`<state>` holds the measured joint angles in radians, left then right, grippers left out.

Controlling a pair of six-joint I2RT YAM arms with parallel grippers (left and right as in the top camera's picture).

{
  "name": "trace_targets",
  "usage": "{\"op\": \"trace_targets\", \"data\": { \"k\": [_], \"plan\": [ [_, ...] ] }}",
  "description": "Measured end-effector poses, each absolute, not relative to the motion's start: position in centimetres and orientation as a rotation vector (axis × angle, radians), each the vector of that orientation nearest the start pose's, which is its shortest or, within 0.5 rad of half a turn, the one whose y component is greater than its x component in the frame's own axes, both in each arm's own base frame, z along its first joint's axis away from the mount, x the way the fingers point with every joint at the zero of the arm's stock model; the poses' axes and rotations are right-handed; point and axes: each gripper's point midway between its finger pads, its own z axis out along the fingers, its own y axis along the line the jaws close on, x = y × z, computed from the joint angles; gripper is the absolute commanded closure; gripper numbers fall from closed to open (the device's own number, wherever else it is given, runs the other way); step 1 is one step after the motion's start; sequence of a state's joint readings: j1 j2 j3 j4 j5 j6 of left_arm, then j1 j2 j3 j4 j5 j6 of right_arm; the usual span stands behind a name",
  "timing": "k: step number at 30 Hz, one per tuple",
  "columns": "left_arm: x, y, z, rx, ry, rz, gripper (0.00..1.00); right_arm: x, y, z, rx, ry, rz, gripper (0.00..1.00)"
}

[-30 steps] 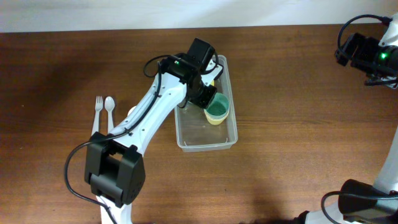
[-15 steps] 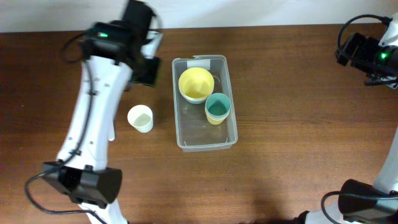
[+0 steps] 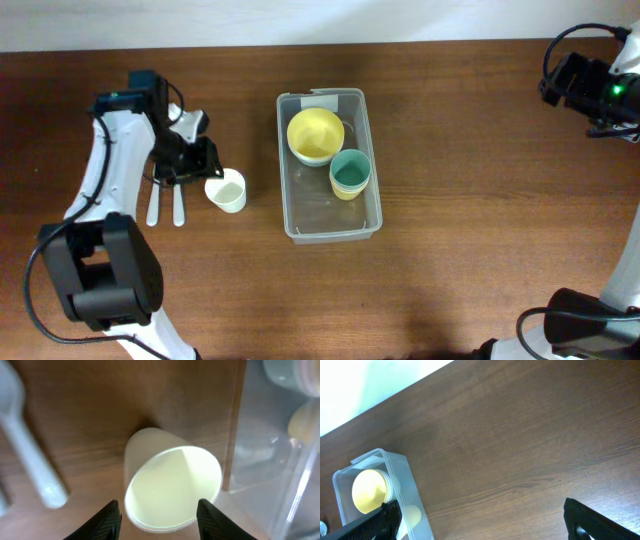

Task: Pack container
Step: 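Return the left gripper to the white cup and grasp it, then carry the white cup right and stack it into the green cup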

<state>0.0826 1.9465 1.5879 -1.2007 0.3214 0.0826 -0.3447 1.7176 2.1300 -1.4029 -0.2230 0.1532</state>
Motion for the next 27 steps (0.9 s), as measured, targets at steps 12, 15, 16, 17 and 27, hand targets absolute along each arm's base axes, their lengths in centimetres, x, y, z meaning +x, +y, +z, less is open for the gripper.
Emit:
{"op": "trace_targets", "data": {
  "k": [12,15,16,17,27],
  "plan": [
    [36.0,-3.2,5.7,0.000,3.074,-0.573,0.98,38.1,-9.7,32.6,0.543,2.479,0.210,0.01],
    [36.2,-3.5,6.0,0.001,3.062,-0.601,0.98,38.1,-9.7,32.6,0.543,2.479,0.210,0.01],
    [36.3,-3.6,6.4,0.002,3.058,-0.606,0.99,38.1,-9.7,32.6,0.543,2.479,0.210,0.01],
    [36.6,-3.6,6.8,0.004,3.052,-0.608,0.99,38.1,-9.7,32.6,0.543,2.479,0.210,0.01],
    [40.9,-4.6,18.6,0.106,2.867,-0.565,0.98,38.1,-9.7,32.6,0.543,2.479,0.210,0.01]
  ]
}}
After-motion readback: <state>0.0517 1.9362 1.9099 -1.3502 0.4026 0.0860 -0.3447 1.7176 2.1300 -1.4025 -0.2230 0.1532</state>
